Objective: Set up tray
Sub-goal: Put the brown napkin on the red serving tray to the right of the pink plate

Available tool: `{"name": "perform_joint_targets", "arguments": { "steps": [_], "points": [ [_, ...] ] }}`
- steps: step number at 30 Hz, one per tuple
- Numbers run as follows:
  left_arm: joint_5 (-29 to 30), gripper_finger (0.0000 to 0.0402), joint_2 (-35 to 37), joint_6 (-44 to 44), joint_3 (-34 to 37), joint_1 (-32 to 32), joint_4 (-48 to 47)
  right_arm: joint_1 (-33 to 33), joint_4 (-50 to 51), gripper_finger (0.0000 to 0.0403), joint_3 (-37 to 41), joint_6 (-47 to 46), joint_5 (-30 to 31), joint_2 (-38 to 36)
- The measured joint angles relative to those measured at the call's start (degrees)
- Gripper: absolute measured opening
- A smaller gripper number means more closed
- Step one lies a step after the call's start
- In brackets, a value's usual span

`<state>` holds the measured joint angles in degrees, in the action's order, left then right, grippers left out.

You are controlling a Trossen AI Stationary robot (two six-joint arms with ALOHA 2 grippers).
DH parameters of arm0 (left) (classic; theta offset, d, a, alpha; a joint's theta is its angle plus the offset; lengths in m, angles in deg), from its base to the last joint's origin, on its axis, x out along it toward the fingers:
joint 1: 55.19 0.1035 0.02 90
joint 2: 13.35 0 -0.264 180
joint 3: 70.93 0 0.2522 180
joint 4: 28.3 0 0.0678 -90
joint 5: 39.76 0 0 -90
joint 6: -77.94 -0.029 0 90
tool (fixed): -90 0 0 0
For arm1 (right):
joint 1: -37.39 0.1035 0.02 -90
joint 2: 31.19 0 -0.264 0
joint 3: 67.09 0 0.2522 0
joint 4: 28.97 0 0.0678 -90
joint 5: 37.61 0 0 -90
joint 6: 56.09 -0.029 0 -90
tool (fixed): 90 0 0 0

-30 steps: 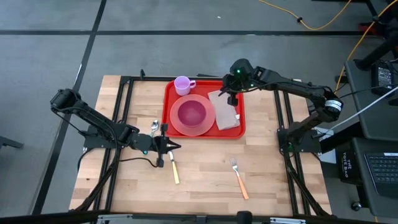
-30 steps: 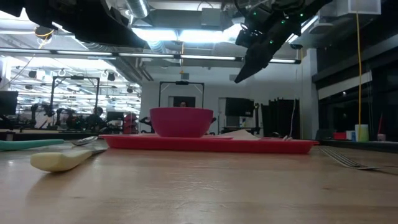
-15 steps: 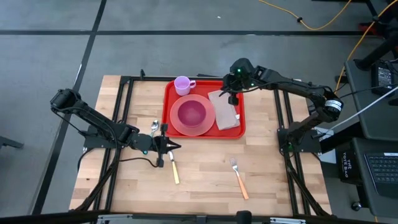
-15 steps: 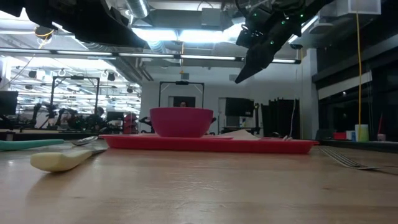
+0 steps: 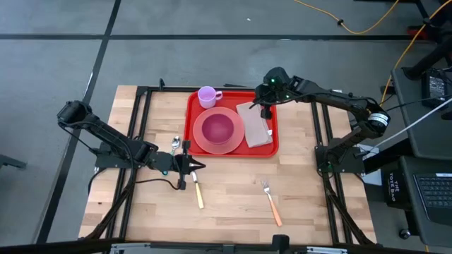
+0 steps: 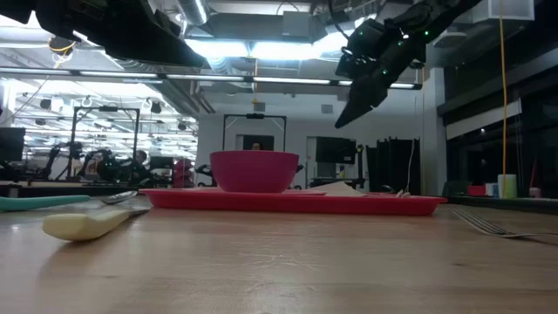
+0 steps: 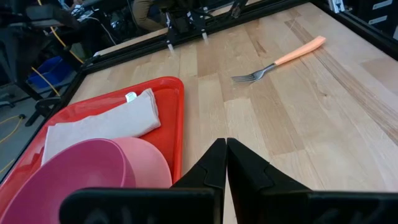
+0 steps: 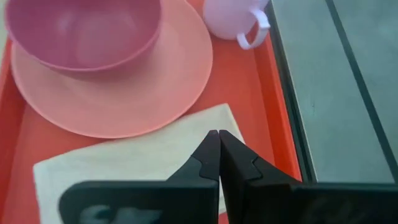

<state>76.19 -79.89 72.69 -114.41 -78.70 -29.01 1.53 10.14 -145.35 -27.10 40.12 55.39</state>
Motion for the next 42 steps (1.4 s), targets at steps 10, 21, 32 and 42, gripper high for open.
{"name": "perform_joint_targets", "arguments": {
  "steps": [10, 21, 32, 42],
  "points": [
    [-0.1, 0.0004, 0.0, 0.0, 0.0, 0.0, 0.0, -2.8, -0.3, 0.0002, 0.1, 0.1, -2.2, 0.0],
    [-0.1, 0.0004, 0.0, 0.0, 0.0, 0.0, 0.0, -3.0, -1.3, 0.0002, 0.1, 0.1, -4.0, 0.0],
    [-0.1, 0.0005, 0.0, 0.0, 0.0, 0.0, 0.0, -3.0, -1.3, 0.0002, 0.1, 0.1, -3.4, 1.5],
    [-0.1, 0.0005, 0.0, 0.0, 0.0, 0.0, 0.0, -4.4, -7.2, 0.0002, 0.1, 1.3, -0.5, 10.7]
  ]
}}
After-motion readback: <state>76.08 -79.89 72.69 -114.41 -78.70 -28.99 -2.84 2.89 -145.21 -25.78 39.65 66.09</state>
